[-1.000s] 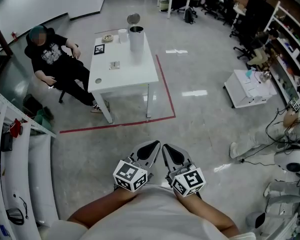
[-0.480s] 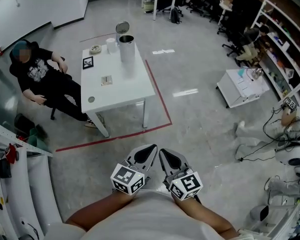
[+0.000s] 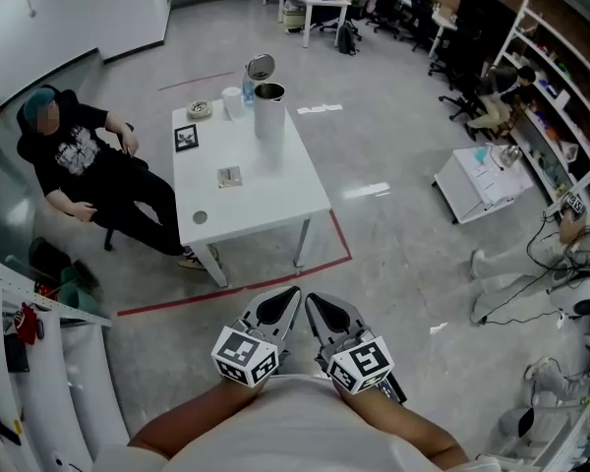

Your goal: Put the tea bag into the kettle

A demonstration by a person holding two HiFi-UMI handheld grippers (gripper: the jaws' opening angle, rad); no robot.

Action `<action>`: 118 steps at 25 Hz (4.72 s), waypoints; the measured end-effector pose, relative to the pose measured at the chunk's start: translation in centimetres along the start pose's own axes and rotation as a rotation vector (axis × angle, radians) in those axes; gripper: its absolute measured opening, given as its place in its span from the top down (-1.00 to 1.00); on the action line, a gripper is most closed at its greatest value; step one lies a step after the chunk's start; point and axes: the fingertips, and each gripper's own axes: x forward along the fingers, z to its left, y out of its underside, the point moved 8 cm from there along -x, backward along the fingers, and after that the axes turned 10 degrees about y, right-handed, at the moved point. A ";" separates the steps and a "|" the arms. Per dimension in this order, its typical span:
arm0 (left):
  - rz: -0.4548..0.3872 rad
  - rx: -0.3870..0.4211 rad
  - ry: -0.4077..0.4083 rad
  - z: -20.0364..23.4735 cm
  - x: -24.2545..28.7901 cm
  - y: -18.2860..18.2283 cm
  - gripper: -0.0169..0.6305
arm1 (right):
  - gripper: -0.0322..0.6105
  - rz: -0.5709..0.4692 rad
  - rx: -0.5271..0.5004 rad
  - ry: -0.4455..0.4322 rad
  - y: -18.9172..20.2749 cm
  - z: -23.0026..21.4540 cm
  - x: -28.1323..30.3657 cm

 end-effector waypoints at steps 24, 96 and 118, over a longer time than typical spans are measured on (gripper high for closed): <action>-0.038 -0.018 -0.222 11.3 -2.1 -2.6 0.91 | 0.87 0.049 0.015 -0.218 -0.3 1.0 14.2; 0.165 -0.287 -0.362 56.1 9.5 -1.4 0.91 | 0.50 0.512 -0.125 -0.288 9.8 -11.1 62.0; 0.209 -0.365 -0.428 60.7 7.0 5.4 0.91 | -0.18 0.711 -0.249 -0.248 23.5 -9.5 65.5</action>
